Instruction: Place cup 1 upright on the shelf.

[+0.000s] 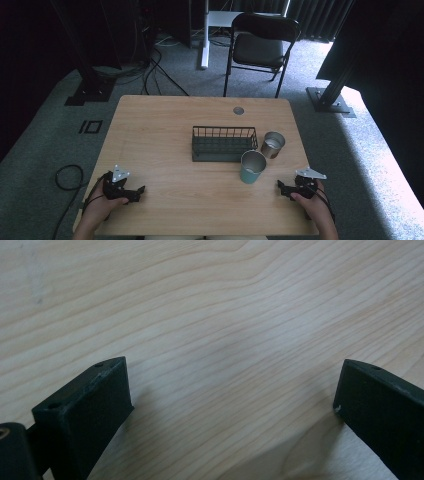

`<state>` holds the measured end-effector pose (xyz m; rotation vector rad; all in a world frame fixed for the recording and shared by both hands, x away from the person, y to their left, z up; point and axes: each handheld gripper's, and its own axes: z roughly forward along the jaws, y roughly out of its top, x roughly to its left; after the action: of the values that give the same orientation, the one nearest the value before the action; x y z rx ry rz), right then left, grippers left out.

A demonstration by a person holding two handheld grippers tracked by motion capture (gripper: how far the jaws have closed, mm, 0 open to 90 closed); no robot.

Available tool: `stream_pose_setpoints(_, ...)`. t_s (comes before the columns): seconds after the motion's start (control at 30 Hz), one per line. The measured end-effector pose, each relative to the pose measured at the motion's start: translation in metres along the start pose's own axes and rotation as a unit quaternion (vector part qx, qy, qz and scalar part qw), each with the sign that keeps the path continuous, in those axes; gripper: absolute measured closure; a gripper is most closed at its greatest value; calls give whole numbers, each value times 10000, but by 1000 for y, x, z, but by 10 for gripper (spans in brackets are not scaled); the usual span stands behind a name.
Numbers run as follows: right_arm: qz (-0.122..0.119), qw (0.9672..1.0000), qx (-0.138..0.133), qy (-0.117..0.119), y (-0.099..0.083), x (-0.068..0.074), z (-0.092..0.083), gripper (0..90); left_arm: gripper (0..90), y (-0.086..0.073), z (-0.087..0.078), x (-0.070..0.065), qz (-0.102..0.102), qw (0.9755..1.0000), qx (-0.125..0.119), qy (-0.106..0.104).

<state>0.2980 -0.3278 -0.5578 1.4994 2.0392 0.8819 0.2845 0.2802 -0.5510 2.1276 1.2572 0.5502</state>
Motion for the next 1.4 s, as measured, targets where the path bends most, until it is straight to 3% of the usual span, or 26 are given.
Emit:
stream_pose_setpoints(0.23,-2,10000,1,1,0,0,0,119,25,13,0,-11,97,9997,-143,-144)
stream_pose_setpoints(0.47,2,10000,-2,2,0,0,0,120,25,26,6,-29,402,9982,-236,-372)
stream_pose_setpoints(0.53,1,10000,0,1,0,0,0,120,25,30,7,-33,410,9977,-294,-453)
stream_pose_setpoints(0.73,1,10000,-3,3,0,0,0,119,25,37,9,-42,532,9966,-351,-515)
stream_pose_setpoints(0.83,3,10000,-2,3,0,0,0,120,25,41,11,-48,634,9957,-356,-573)
stream_pose_setpoints(1.07,4,10000,-2,3,0,0,0,119,25,52,13,-61,625,9927,-557,-869)
stream_pose_setpoints(1.4,1,10000,-2,4,0,0,0,119,25,66,18,-76,820,9895,-659,-995)
